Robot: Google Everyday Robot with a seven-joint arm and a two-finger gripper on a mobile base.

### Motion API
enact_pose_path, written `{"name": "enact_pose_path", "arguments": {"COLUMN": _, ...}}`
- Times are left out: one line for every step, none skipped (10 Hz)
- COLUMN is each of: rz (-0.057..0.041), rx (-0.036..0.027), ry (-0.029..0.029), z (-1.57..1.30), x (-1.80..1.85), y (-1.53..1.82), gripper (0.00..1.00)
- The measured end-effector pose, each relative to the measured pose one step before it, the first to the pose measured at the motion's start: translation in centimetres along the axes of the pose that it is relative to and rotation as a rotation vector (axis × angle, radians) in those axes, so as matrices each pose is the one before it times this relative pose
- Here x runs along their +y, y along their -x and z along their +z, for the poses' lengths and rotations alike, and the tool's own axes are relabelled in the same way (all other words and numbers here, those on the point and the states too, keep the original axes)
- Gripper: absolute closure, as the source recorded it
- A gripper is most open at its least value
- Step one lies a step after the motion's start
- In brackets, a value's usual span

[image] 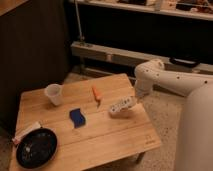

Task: Stand the bottle upright

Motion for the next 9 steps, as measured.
{"name": "enact_pose_path", "arguments": {"rz": 0.00196, "rx": -0.00365, "ry": 0.00066, "z": 0.014, "x": -0.004, "y": 0.02, "gripper": 0.66}}
{"name": "enact_pose_path", "arguments": {"rz": 0.00122, "rx": -0.00017, "ry": 0.00164, "z": 0.031, "x": 0.072, "y": -0.044, "gripper": 0.66}}
{"name": "enact_pose_path", "arguments": {"rz": 0.00059, "rx": 0.00142, "ry": -0.0014, "z": -0.146, "x": -0.001, "y": -0.029, "gripper": 0.66}}
{"name": "enact_pose_path", "arguments": {"rz": 0.00073, "rx": 0.00404, "ry": 0.00048, "z": -0.214, "x": 0.031, "y": 0.051, "gripper": 0.66}}
{"name": "enact_pose_path", "arguments": {"rz": -0.00522, "rx": 0.01194, "ry": -0.0039, "z": -0.434, "x": -0.075, "y": 0.006, "gripper": 0.66}}
{"name": "enact_pose_path", "arguments": {"rz": -0.00287, "rx": 0.00759, "ry": -0.00031, "z": -0.431, "x": 0.036, "y": -0.057, "gripper": 0.66}}
{"name": "enact_pose_path", "arguments": {"rz": -0.00522, "rx": 0.01167, "ry": -0.00389, "z": -0.968, "x": -0.06, "y": -0.054, "gripper": 0.66}}
{"name": "enact_pose_path", "arguments": {"rz": -0.00615, "rx": 0.00923, "ry": -0.00689, "z": -0.903, "x": -0.151, "y": 0.055, "gripper": 0.66}}
{"name": "enact_pose_path", "arguments": {"rz": -0.00751, "rx": 0.00745, "ry": -0.00425, "z": -0.606, "x": -0.108, "y": 0.151, "gripper": 0.66}}
